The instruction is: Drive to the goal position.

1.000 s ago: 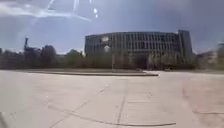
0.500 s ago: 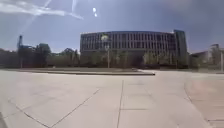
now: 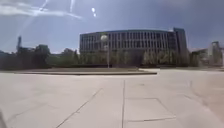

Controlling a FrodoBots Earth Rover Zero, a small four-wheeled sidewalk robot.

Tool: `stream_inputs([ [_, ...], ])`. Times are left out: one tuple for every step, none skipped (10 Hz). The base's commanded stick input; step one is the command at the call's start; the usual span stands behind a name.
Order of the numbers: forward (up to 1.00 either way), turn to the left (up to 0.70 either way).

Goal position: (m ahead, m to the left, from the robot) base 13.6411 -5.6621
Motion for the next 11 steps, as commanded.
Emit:
stream_inputs([
  [0.70, -0.01],
  [0.70, -0.01],
  [0.70, -0.01],
  [0.70, -0.01],
  [0.70, -0.01],
  [0.70, -0.01],
  [0.70, -0.01],
  [0.70, -0.01],
  [0.70, -0.01],
  [0.70, -0.01],
  [0.70, -0.01],
])
